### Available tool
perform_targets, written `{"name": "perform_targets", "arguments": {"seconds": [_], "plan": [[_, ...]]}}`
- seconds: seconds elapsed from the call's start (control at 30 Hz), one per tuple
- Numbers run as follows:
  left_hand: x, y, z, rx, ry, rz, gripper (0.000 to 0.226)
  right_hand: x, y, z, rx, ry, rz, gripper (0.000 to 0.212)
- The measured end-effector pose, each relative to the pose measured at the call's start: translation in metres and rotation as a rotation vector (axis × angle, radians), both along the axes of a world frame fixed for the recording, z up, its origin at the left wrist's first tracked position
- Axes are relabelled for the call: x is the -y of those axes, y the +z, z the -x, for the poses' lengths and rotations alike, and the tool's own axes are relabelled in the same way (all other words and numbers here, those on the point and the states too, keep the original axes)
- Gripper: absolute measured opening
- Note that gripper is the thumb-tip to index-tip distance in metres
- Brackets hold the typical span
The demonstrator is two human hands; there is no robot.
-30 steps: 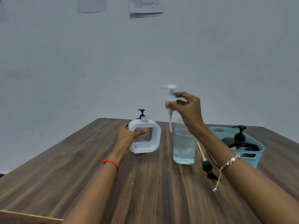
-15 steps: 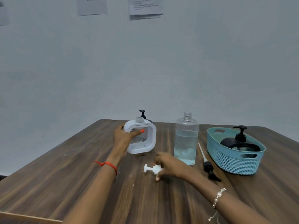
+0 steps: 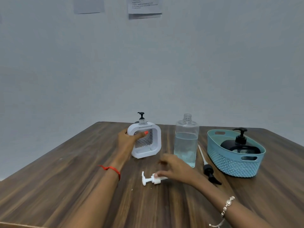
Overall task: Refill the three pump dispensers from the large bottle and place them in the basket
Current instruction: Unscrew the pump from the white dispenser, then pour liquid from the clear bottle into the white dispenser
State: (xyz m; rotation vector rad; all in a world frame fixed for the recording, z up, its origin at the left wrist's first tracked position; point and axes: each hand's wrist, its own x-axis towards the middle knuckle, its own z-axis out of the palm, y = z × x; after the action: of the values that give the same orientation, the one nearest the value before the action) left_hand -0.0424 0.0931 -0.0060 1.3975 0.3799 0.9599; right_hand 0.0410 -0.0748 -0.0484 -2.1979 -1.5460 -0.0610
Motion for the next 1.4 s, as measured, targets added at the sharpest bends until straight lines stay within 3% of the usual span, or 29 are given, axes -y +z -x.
{"name": "perform_targets", "arguments": {"seconds": [0.13,0.23,0.33,0.53,0.63,0.73,0.83,1.17,1.4], "plan": [[0.004,0.002,-0.004,-0.004,-0.004,-0.029,0.029,0.015,0.024,-0.005,-0.083,-0.072,-0.463,0.016],[0.008,0.005,-0.006,-0.003,-0.002,-0.056,0.029,0.024,0.035,-0.016,-0.017,-0.186,-0.724,0.009],[0.011,0.008,-0.008,0.014,-0.024,-0.062,0.028,0.028,0.044,-0.034,-0.098,-0.288,-0.969,0.025],[0.016,0.01,-0.014,0.005,-0.05,-0.093,0.03,0.032,0.042,-0.075,-0.486,-0.375,-0.796,0.105],[0.016,0.008,-0.017,-0.004,-0.053,-0.125,0.032,0.031,0.04,-0.084,-0.728,-0.281,-0.707,0.093],[0.013,0.005,-0.022,-0.016,-0.058,-0.12,0.034,0.029,0.038,-0.083,-0.809,-0.246,-0.7,0.068],[0.012,0.001,-0.025,-0.014,-0.08,-0.117,0.038,0.024,0.039,-0.077,-0.716,-0.267,-0.75,0.054],[0.012,-0.006,-0.03,-0.024,-0.022,-0.176,0.05,0.016,0.046,-0.064,-0.426,-0.414,-0.765,0.061],[0.014,-0.006,-0.037,-0.014,0.035,-0.176,0.057,0.022,0.071,-0.064,-0.105,-0.435,-0.676,0.067]]}}
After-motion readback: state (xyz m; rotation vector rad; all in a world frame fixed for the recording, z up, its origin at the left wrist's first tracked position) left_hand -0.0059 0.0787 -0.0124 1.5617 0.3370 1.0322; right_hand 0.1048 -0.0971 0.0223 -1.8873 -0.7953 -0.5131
